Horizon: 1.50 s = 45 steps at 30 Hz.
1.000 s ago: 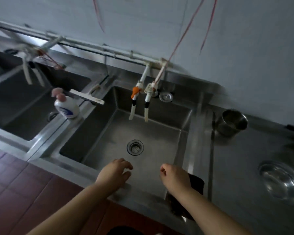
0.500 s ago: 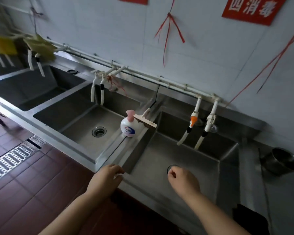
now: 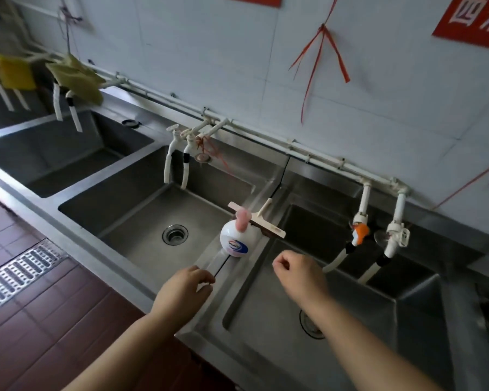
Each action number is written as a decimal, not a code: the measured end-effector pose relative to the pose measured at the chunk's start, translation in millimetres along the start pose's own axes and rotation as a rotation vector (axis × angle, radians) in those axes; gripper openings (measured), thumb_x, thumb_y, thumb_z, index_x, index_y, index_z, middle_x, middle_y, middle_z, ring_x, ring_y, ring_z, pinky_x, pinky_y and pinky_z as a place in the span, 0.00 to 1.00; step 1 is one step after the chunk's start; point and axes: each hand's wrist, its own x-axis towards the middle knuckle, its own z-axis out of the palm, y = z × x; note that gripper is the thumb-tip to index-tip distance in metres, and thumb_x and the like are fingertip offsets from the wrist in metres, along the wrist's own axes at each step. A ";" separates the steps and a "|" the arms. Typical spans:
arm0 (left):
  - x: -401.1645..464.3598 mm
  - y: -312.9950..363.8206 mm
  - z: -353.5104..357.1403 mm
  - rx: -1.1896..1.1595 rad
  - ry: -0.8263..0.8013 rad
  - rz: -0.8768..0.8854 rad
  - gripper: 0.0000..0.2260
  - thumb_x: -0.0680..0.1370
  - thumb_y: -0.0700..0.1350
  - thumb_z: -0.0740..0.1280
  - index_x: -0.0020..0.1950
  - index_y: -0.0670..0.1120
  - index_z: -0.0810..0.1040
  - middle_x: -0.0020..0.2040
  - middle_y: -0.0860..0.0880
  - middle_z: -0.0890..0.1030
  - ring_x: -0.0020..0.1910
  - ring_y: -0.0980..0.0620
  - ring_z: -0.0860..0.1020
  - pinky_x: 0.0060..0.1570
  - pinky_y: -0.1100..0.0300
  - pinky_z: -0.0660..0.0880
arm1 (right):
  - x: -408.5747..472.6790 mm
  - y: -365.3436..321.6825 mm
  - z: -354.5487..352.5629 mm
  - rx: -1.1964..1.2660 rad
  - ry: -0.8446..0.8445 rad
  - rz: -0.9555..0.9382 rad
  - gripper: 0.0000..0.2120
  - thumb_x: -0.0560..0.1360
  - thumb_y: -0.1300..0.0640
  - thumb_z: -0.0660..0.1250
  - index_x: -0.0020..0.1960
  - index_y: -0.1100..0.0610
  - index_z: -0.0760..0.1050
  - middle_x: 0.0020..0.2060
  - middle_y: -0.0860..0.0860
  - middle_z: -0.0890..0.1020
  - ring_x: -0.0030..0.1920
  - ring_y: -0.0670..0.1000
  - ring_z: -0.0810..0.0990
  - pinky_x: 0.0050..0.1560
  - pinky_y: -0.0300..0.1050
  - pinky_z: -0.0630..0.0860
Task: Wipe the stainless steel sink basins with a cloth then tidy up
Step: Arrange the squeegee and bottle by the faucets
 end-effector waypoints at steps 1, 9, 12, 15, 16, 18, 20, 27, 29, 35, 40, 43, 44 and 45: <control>9.1 -3.7 -2.2 0.001 0.009 -0.015 0.07 0.77 0.49 0.65 0.54 0.58 0.79 0.48 0.62 0.74 0.44 0.63 0.72 0.38 0.72 0.65 | 16.9 -7.2 -0.9 0.018 0.010 -0.017 0.07 0.78 0.51 0.61 0.43 0.48 0.75 0.35 0.44 0.79 0.37 0.42 0.78 0.36 0.37 0.75; 60.9 -42.4 -14.7 -0.049 0.029 -0.142 0.06 0.77 0.48 0.66 0.51 0.57 0.79 0.49 0.60 0.78 0.47 0.61 0.76 0.46 0.63 0.73 | 120.9 -64.0 10.2 0.028 0.191 -0.050 0.08 0.72 0.53 0.66 0.47 0.56 0.77 0.45 0.49 0.77 0.44 0.53 0.77 0.39 0.41 0.65; 83.4 -54.0 -15.5 -0.054 0.012 -0.143 0.05 0.77 0.48 0.66 0.50 0.57 0.80 0.48 0.59 0.78 0.46 0.60 0.77 0.44 0.64 0.73 | 141.7 -71.4 23.8 -0.109 0.185 -0.030 0.15 0.71 0.47 0.66 0.51 0.57 0.76 0.49 0.51 0.78 0.48 0.55 0.76 0.40 0.44 0.69; 112.8 -66.7 -18.7 -0.080 -0.014 -0.125 0.05 0.77 0.48 0.66 0.48 0.57 0.80 0.46 0.58 0.79 0.44 0.59 0.78 0.37 0.64 0.72 | 153.2 -71.8 34.8 -0.272 0.176 0.001 0.22 0.70 0.39 0.64 0.54 0.55 0.75 0.50 0.51 0.78 0.51 0.53 0.76 0.45 0.47 0.73; 123.5 -70.5 -20.4 -0.085 -0.027 -0.113 0.05 0.77 0.48 0.66 0.48 0.56 0.80 0.46 0.58 0.79 0.43 0.58 0.77 0.38 0.63 0.72 | 154.4 -71.8 36.8 -0.296 0.173 0.022 0.23 0.70 0.37 0.63 0.54 0.54 0.75 0.50 0.50 0.78 0.51 0.53 0.76 0.46 0.47 0.74; 145.6 -78.5 -23.0 -0.086 -0.056 -0.076 0.05 0.77 0.48 0.66 0.49 0.56 0.80 0.47 0.58 0.80 0.43 0.58 0.78 0.42 0.61 0.74 | 155.3 -73.0 40.4 -0.320 0.186 0.074 0.25 0.68 0.35 0.62 0.53 0.53 0.75 0.49 0.50 0.79 0.51 0.53 0.78 0.43 0.45 0.73; 168.2 -83.1 -25.3 -0.093 -0.081 -0.037 0.05 0.77 0.48 0.66 0.50 0.55 0.80 0.48 0.57 0.80 0.43 0.57 0.78 0.43 0.61 0.74 | 155.6 -74.3 41.6 -0.319 0.198 0.151 0.26 0.67 0.33 0.63 0.53 0.53 0.74 0.47 0.51 0.81 0.49 0.53 0.79 0.40 0.43 0.70; 237.3 -70.6 -17.5 -0.086 -0.176 0.217 0.07 0.79 0.47 0.63 0.53 0.50 0.80 0.48 0.54 0.80 0.40 0.57 0.76 0.35 0.68 0.68 | 158.0 -74.7 35.4 -0.130 0.126 0.336 0.13 0.71 0.42 0.62 0.46 0.51 0.69 0.38 0.46 0.77 0.37 0.47 0.76 0.34 0.40 0.72; 254.0 -62.1 -11.6 -0.073 -0.181 0.278 0.07 0.79 0.49 0.63 0.52 0.50 0.79 0.46 0.53 0.80 0.39 0.56 0.76 0.34 0.66 0.68 | 155.7 -70.5 33.0 -0.112 0.162 0.396 0.10 0.72 0.46 0.62 0.42 0.51 0.67 0.34 0.46 0.75 0.34 0.46 0.74 0.30 0.39 0.67; 302.2 -28.0 11.0 0.010 -0.189 0.376 0.08 0.78 0.52 0.63 0.51 0.51 0.80 0.43 0.53 0.79 0.40 0.54 0.76 0.40 0.56 0.77 | 126.1 -41.7 22.8 -0.045 0.277 0.608 0.11 0.71 0.44 0.65 0.39 0.49 0.67 0.32 0.47 0.74 0.32 0.45 0.74 0.29 0.38 0.68; 337.1 7.9 39.1 0.191 -0.239 0.379 0.09 0.79 0.50 0.61 0.48 0.49 0.79 0.41 0.51 0.77 0.38 0.52 0.76 0.36 0.59 0.74 | 93.2 -12.7 6.4 -0.055 0.344 0.761 0.11 0.71 0.46 0.66 0.36 0.50 0.67 0.29 0.47 0.75 0.31 0.47 0.74 0.28 0.41 0.68; 353.0 22.3 55.4 0.199 -0.268 0.312 0.10 0.78 0.51 0.62 0.49 0.46 0.77 0.42 0.48 0.78 0.40 0.50 0.76 0.37 0.57 0.74 | 69.2 3.7 -0.5 -0.053 0.364 0.880 0.11 0.69 0.47 0.67 0.37 0.51 0.68 0.31 0.47 0.76 0.33 0.48 0.75 0.31 0.42 0.71; 355.5 25.5 59.8 0.192 -0.279 0.284 0.11 0.78 0.52 0.62 0.50 0.45 0.77 0.43 0.47 0.78 0.41 0.49 0.77 0.39 0.56 0.75 | 60.6 8.6 -2.7 -0.047 0.367 0.925 0.11 0.69 0.47 0.68 0.37 0.51 0.68 0.31 0.48 0.76 0.34 0.50 0.76 0.34 0.44 0.73; 356.4 27.7 63.6 0.186 -0.294 0.253 0.12 0.78 0.53 0.63 0.52 0.45 0.75 0.44 0.47 0.78 0.43 0.48 0.77 0.41 0.54 0.77 | 51.9 13.5 -4.4 -0.046 0.367 0.966 0.11 0.68 0.47 0.68 0.37 0.52 0.69 0.31 0.48 0.76 0.34 0.51 0.76 0.35 0.46 0.74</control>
